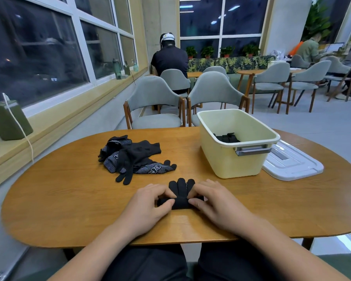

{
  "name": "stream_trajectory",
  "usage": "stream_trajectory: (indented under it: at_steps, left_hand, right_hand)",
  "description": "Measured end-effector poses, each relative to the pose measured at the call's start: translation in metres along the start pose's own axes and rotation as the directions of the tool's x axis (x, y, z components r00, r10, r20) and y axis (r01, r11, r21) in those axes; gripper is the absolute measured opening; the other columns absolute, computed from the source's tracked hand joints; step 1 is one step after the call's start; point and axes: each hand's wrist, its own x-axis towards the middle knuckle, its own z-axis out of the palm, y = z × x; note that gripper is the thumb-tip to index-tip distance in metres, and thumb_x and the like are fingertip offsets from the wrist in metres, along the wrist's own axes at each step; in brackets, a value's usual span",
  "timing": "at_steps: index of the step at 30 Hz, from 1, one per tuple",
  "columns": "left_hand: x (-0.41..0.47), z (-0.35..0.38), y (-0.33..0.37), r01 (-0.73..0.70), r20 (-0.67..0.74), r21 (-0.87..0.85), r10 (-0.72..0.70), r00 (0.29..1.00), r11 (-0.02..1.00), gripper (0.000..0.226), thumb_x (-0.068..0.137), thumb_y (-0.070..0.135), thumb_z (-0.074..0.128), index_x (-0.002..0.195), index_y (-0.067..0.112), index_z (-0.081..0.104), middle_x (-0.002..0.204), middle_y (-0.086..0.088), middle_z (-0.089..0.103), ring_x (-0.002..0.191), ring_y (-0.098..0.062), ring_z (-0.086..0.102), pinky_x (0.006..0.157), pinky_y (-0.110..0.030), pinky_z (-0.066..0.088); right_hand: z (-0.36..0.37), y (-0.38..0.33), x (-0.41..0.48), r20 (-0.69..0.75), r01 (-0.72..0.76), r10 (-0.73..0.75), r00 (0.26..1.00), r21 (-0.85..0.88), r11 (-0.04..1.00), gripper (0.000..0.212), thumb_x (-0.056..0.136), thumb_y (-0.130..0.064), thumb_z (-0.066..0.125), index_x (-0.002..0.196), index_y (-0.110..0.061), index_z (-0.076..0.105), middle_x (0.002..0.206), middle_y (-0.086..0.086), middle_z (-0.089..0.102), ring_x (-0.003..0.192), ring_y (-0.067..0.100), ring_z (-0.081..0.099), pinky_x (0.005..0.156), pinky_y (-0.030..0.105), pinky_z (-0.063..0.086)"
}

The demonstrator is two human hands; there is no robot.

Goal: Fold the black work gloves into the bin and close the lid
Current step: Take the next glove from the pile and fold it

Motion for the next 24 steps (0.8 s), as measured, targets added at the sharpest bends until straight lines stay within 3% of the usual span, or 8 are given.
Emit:
stream_trajectory:
  at_steps: [11, 15, 17, 20, 24]
  left_hand:
    - [0.015, 0.006, -0.001, 0.011, -0.065, 0.057, -0.008, 0.998, 0.998, 0.008, 0.101, 0.034, 0.069, 0.096, 0.039, 0.072, 0.1, 0.021, 0.062, 0.097, -0.004, 0.06, 0.081, -0.023, 0.05]
    - [0.014, 0.006, 0.0, -0.155, -0.078, 0.199, 0.173, 0.982, 0.968, 0.013, 0.098, 0.023, 0.07, 0.105, 0.033, 0.073, 0.103, 0.022, 0.063, 0.102, -0.004, 0.057, 0.087, -0.032, 0.053]
    - [0.01, 0.004, 0.002, -0.216, -0.052, 0.256, 0.237, 0.97, 0.942, 0.014, 0.097, 0.027, 0.067, 0.108, 0.031, 0.073, 0.103, 0.02, 0.064, 0.099, -0.006, 0.058, 0.086, -0.034, 0.054]
    - [0.005, 0.001, 0.0, -0.206, -0.009, 0.301, 0.218, 0.976, 0.931, 0.026, 0.092, 0.039, 0.068, 0.117, 0.033, 0.073, 0.108, 0.021, 0.064, 0.101, -0.004, 0.057, 0.087, -0.031, 0.053]
    - [0.008, -0.002, -0.004, -0.192, 0.02, 0.299, 0.195, 0.981, 0.935, 0.034, 0.092, 0.041, 0.068, 0.125, 0.035, 0.072, 0.115, 0.022, 0.064, 0.108, -0.003, 0.057, 0.094, -0.032, 0.053]
  right_hand:
    - [0.01, 0.005, 0.017, -0.112, -0.032, 0.022, 0.993, -0.091, 0.995, 0.008, 0.106, -0.033, 0.062, 0.106, -0.026, 0.065, 0.115, -0.012, 0.049, 0.103, 0.01, 0.053, 0.088, 0.034, 0.053]
    - [0.015, 0.0, 0.015, -0.149, 0.023, -0.048, 0.988, -0.167, 0.986, 0.012, 0.103, -0.019, 0.063, 0.111, -0.027, 0.067, 0.111, -0.006, 0.054, 0.095, 0.018, 0.056, 0.072, 0.036, 0.052]
    - [0.018, -0.004, 0.011, -0.159, 0.049, -0.085, 0.984, -0.217, 0.975, 0.017, 0.101, -0.018, 0.057, 0.111, -0.024, 0.069, 0.107, -0.004, 0.057, 0.093, 0.02, 0.056, 0.068, 0.033, 0.048]
    - [0.022, -0.008, 0.007, -0.152, 0.056, -0.097, 0.984, -0.254, 0.966, 0.024, 0.1, -0.022, 0.048, 0.112, -0.022, 0.069, 0.108, -0.003, 0.059, 0.094, 0.021, 0.054, 0.072, 0.034, 0.049]
    - [0.02, -0.008, 0.007, -0.146, 0.037, -0.077, 0.986, -0.259, 0.965, 0.017, 0.103, -0.034, 0.06, 0.115, -0.025, 0.068, 0.113, -0.008, 0.061, 0.101, 0.017, 0.052, 0.082, 0.032, 0.051]
